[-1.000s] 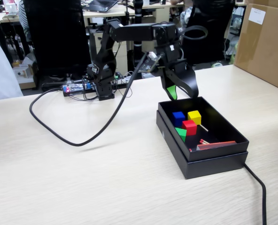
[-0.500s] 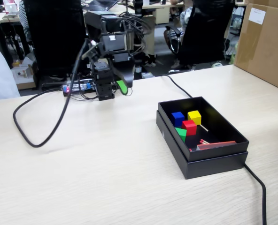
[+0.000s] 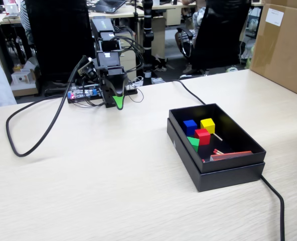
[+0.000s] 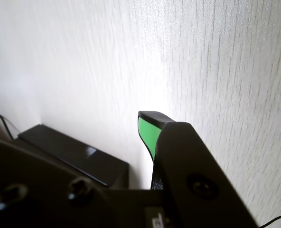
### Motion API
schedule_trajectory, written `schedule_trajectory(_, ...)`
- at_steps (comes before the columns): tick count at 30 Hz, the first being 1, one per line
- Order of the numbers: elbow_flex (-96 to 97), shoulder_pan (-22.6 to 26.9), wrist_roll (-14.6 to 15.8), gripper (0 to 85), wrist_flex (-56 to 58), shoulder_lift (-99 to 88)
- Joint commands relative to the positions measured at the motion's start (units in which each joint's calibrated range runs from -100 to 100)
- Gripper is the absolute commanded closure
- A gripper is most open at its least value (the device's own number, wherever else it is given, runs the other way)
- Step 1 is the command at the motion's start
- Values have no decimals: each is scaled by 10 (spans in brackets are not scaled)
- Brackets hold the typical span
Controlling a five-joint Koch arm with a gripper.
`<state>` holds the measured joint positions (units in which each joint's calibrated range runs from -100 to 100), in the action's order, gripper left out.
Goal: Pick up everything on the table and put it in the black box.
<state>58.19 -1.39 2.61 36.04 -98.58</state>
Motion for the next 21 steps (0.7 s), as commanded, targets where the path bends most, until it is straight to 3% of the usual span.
schedule_trajectory(1,15,-1,-1,286,-55,-14)
schedule_trajectory(5,132,-2,-12,289,-212,-14)
schedule_trajectory(15,342,-2,-46,290,-455,-14)
schedule_trajectory(21,398,1,-47,291,-466,-14)
